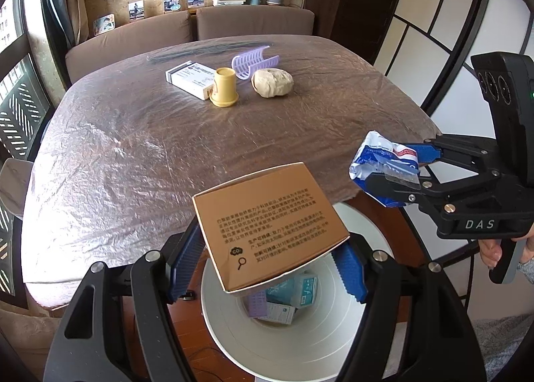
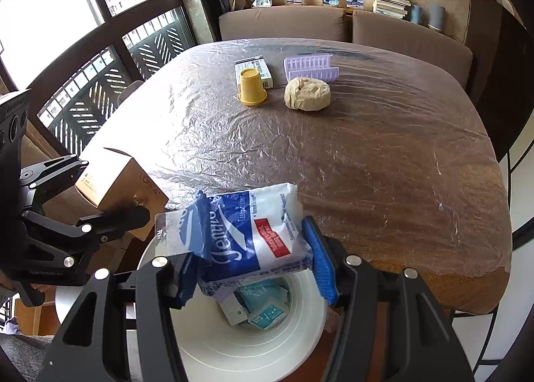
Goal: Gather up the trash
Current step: 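Carry the cardboard box and tissue pack over the white bin with both tools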
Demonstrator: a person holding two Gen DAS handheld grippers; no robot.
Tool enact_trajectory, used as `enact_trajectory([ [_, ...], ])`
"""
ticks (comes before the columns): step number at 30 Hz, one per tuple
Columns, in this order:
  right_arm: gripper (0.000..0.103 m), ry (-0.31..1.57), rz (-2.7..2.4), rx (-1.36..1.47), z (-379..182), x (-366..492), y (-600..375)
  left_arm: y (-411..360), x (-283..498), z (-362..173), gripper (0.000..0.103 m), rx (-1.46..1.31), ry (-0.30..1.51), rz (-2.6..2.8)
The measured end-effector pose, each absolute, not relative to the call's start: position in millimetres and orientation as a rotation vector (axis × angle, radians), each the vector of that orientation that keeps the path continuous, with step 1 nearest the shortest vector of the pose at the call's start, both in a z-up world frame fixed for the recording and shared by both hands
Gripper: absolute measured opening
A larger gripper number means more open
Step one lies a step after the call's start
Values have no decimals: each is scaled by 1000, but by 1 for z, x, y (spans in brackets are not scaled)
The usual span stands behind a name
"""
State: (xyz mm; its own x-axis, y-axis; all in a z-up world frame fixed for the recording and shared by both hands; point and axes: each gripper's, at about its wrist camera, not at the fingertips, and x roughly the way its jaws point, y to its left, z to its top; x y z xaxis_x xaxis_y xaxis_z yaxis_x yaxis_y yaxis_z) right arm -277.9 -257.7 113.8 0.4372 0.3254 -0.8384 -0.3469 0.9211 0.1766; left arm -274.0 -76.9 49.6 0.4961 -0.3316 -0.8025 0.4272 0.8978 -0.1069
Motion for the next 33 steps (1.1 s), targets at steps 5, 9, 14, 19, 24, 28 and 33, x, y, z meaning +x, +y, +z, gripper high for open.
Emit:
enact_trajectory([
  [5, 56, 1052, 424, -32, 112, -286, -260, -82, -284, 46, 72, 130, 964, -476],
  [9, 56, 1068, 435, -36, 109, -293, -262, -83, -288, 40, 72, 133, 984, -481],
  [14, 56, 1091, 452, -48, 105, -300, -259, -85, -292, 33, 72, 136, 1007, -485],
  [19, 56, 1119, 466, -59, 98, -308, -257, -86, -296, 25, 72, 147, 1024, -487],
  [24, 56, 1143, 473, -71, 90, -314, -254, -88, -298, 17, 72, 156, 1042, -486],
  [28, 56, 1163, 478, -73, 81, -316, -254, -90, -298, 11, 72, 168, 1061, -483],
  [33, 56, 1191, 481, -82, 67, -319, -253, -92, -298, 2, 72, 180, 1081, -476],
])
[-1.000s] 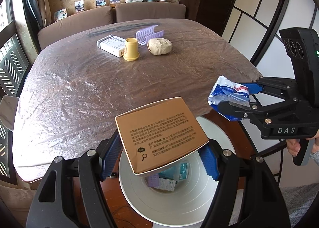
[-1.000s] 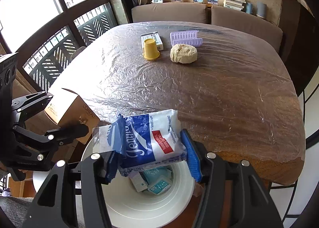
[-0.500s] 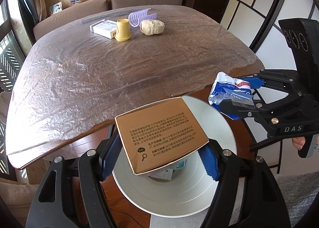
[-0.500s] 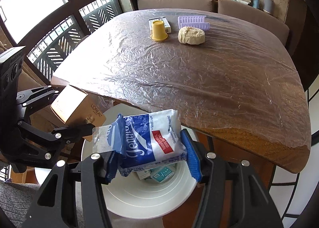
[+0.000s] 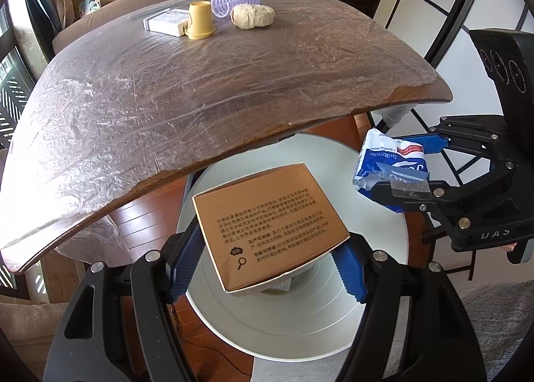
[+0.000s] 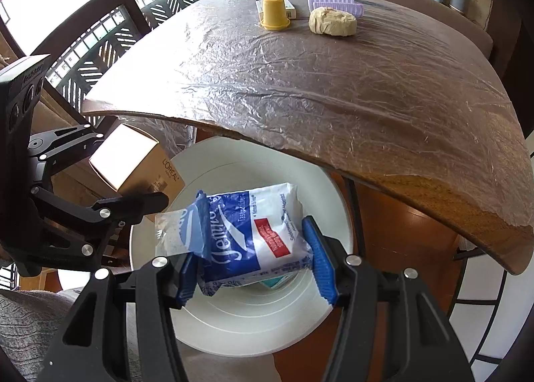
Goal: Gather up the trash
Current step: 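Carry the cardboard box and tissue pack over the white bin with both tools, then open both tools to drop the cardboard box and tissue pack into the bin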
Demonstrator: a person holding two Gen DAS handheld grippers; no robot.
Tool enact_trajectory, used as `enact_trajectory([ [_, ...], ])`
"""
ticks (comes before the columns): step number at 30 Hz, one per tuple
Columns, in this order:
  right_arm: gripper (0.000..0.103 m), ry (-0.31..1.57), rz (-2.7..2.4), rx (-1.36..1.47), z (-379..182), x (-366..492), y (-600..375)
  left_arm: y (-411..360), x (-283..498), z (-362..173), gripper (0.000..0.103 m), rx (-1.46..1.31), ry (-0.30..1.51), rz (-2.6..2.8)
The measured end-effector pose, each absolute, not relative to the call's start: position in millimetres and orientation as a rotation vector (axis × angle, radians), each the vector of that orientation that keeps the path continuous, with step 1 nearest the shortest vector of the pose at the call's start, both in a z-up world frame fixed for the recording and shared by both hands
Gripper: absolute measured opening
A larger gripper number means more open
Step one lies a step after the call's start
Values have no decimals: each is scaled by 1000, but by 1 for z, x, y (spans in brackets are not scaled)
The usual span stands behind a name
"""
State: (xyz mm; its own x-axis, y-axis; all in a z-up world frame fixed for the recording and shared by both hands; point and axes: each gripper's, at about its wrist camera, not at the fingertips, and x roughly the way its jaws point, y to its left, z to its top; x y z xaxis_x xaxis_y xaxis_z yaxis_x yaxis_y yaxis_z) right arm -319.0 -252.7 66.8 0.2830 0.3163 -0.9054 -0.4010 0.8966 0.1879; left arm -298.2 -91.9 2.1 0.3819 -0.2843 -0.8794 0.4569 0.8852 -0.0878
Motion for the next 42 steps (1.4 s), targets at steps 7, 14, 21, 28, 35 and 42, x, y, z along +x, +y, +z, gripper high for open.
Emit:
enact_trajectory([
  [7, 56, 1221, 480, -89, 56, -319, -250, -94, -298, -13, 72, 196, 1112, -472],
  [14, 56, 1242, 482, -112, 48, -313, -243, -96, -297, -26, 72, 208, 1137, -466],
  [21, 56, 1261, 485, -125, 39, -308, -236, -104, -290, -36, 72, 224, 1160, -460],
  [28, 56, 1282, 488, -135, 28, -300, -230, -108, -286, -50, 72, 237, 1182, -456],
  [35, 56, 1302, 487, -140, 18, -298, -229, -120, -281, -63, 72, 249, 1202, -455],
  [42, 56, 1324, 476, -143, 8, -295, -225, -119, -278, -74, 72, 265, 1219, -455],
])
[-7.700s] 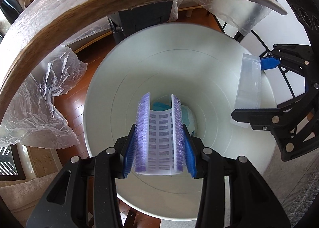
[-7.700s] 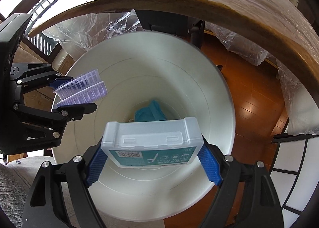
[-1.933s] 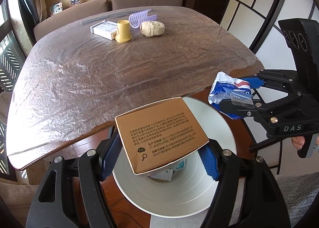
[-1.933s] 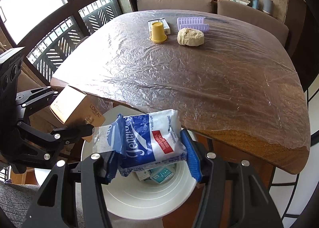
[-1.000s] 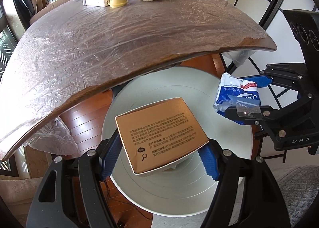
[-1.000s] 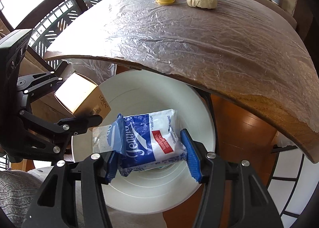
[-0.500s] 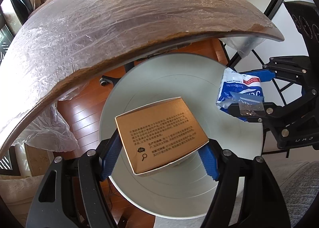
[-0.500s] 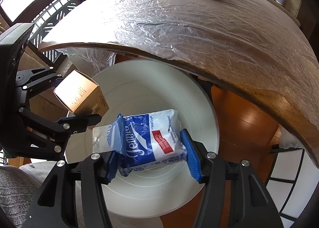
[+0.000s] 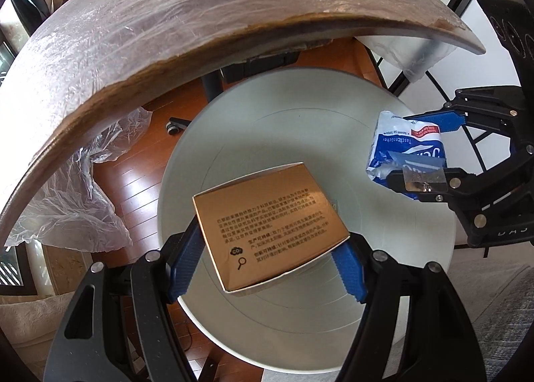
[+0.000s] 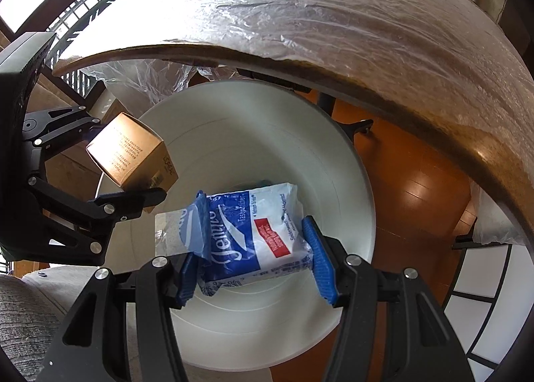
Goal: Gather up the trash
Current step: 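Open both tools to drop the cardboard box and tissue pack into the bin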
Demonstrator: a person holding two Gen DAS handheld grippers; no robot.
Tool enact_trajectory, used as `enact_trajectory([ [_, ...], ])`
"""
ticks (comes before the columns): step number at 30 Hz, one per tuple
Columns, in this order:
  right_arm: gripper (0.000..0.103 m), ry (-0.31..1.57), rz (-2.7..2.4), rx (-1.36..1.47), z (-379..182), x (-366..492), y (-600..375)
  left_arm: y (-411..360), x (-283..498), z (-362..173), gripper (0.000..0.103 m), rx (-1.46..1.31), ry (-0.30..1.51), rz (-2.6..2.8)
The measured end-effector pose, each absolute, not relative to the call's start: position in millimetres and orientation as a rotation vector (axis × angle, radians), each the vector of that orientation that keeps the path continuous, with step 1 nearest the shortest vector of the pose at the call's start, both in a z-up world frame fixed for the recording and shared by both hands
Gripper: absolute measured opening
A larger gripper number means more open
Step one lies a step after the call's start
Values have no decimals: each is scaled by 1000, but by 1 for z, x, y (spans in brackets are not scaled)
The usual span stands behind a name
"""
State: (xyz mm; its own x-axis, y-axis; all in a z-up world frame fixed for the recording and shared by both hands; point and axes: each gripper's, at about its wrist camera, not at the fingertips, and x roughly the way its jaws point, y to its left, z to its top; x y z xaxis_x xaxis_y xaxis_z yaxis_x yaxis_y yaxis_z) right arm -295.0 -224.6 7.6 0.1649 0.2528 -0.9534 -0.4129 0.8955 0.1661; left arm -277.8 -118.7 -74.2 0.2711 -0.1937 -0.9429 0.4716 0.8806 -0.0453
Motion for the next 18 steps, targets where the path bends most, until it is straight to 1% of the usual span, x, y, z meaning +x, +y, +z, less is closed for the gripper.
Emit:
enact_trajectory([
  [18, 56, 1355, 464, -149, -8, -293, -220, -108, -281, -87, 72, 294, 1247, -463],
])
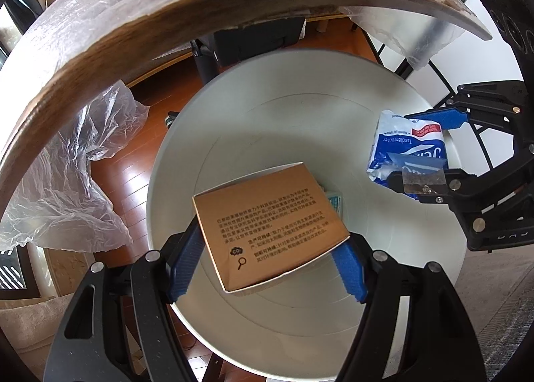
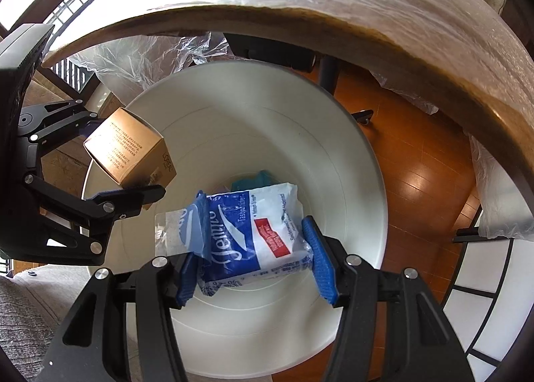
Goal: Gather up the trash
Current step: 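Open both tools to drop the cardboard box and tissue pack into the bin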
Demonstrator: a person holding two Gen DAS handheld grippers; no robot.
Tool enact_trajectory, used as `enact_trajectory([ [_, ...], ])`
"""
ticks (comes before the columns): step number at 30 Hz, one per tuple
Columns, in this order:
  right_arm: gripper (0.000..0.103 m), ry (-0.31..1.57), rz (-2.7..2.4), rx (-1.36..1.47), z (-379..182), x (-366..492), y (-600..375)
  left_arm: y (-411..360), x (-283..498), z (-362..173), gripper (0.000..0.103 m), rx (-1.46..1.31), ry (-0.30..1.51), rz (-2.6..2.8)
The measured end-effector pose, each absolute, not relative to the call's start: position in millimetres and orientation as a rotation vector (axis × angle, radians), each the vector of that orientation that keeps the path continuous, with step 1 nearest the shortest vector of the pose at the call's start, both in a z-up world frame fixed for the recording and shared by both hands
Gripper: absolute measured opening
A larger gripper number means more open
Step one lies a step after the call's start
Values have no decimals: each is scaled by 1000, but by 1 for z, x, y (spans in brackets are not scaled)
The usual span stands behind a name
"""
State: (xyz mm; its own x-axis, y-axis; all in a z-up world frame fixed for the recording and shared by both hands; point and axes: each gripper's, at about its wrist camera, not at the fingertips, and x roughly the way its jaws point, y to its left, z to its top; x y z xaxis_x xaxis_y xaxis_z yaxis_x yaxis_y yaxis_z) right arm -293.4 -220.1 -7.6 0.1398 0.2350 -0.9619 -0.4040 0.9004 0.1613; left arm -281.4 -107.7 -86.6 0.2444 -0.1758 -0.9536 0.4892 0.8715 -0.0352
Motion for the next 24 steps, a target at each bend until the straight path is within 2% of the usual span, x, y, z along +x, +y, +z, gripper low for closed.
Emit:
enact_trajectory([
  [24, 56, 1400, 435, -159, -24, -284, -216, -117, -276, -105, 72, 334, 1298, -472],
])
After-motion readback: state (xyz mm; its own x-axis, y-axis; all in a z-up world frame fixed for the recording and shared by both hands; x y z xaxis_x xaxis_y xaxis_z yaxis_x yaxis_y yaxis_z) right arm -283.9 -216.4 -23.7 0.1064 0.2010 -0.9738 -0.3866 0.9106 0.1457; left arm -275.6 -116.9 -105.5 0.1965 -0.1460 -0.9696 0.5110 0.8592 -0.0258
